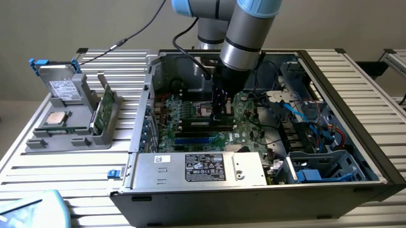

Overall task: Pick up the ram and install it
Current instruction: 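Insert the ram into the slot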

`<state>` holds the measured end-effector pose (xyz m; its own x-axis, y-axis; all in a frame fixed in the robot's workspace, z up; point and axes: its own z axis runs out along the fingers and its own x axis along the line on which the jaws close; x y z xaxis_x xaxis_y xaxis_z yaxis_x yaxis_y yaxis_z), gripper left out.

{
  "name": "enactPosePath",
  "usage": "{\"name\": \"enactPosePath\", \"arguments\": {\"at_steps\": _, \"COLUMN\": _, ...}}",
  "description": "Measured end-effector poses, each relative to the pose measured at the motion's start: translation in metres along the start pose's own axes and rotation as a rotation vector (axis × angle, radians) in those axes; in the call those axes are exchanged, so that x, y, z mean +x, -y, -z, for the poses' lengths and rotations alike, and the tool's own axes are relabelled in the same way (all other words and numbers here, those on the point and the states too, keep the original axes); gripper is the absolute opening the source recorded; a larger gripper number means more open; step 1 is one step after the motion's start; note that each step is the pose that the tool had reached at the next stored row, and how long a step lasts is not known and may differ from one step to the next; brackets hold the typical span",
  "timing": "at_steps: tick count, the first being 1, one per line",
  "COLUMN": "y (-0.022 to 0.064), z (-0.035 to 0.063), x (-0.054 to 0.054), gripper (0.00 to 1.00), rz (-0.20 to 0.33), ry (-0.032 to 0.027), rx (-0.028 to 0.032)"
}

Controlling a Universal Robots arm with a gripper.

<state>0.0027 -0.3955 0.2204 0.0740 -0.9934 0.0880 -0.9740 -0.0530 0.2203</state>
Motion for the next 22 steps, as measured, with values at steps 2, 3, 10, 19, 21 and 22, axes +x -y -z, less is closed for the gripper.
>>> {"name": "enactPosePath", "arguments": {"at_steps": 2, "y": 0.0000, "z": 0.0000, "x": 0.0000, "gripper": 0.14, "rz": 0.000, "ry": 0.0000, "rx": -0.0003}}
{"name": "enactPosePath", "arguments": {"at_steps": 3, "y": 0.0000, "z": -0.0001, "x": 0.0000, "gripper": 0.14, "rz": -0.001, "ry": 0.0002, "rx": -0.0004}}
{"name": "enactPosePath", "arguments": {"at_steps": 10, "y": 0.0003, "z": -0.0011, "x": -0.0001, "gripper": 0.14, "rz": -0.005, "ry": 0.0009, "rx": -0.0009}}
{"name": "enactPosePath", "arguments": {"at_steps": 19, "y": 0.0005, "z": -0.0021, "x": -0.0013, "gripper": 0.14, "rz": -0.014, "ry": 0.0021, "rx": -0.0035}}
{"name": "enactPosePath", "arguments": {"at_steps": 21, "y": 0.0006, "z": -0.0023, "x": -0.0013, "gripper": 0.14, "rz": -0.014, "ry": 0.0020, "rx": -0.0055}}
{"name": "enactPosePath", "arguments": {"at_steps": 22, "y": 0.0007, "z": -0.0024, "x": -0.0013, "gripper": 0.14, "rz": -0.014, "ry": 0.0019, "rx": -0.0068}}
